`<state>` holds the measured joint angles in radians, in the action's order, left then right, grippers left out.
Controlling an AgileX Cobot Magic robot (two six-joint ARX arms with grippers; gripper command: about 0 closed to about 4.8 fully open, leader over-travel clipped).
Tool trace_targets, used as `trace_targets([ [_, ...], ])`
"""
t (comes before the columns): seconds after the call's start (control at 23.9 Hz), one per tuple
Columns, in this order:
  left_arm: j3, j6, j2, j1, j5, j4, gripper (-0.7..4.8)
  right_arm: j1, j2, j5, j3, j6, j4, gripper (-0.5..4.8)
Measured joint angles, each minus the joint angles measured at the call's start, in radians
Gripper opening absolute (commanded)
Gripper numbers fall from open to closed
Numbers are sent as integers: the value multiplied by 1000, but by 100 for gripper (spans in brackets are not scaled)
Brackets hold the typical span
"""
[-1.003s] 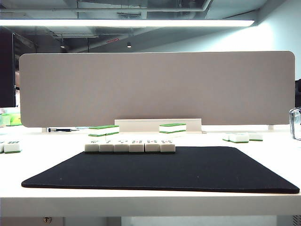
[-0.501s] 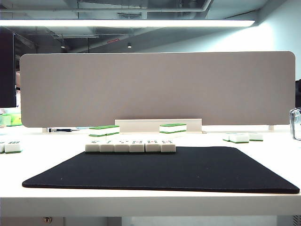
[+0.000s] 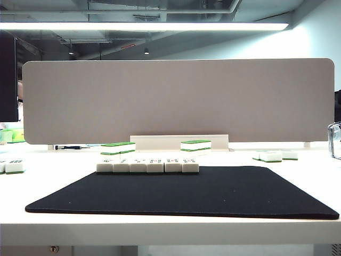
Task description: Align six mahjong tiles in a row on the table.
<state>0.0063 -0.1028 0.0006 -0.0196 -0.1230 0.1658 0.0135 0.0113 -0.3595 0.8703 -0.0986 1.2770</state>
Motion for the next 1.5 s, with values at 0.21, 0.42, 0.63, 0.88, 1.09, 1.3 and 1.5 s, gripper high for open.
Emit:
trace_targets([
  [0.21, 1, 92, 0, -2, 62, 8, 52, 0, 0, 0, 0, 0, 0, -1],
  [0.42, 2, 110, 0, -1, 92, 10, 52, 0, 0, 0, 0, 0, 0, -1],
  [0.63, 2, 110, 0, 3, 101, 10, 52, 0, 0, 0, 0, 0, 0, -1],
  [0.88, 2, 110, 1, 4, 103, 11, 52, -66, 0, 14, 1, 0, 0, -1],
  [1.09, 2, 110, 1, 3, 106, 10, 52, -167, 0, 24, 0, -1, -3, -1],
  [1.3, 2, 110, 1, 3, 105, 10, 52, -169, 0, 45, 0, 11, -4, -1],
  [1.5, 2, 110, 0, 3, 105, 10, 52, -157, 0, 127, -18, 12, -343, -1],
])
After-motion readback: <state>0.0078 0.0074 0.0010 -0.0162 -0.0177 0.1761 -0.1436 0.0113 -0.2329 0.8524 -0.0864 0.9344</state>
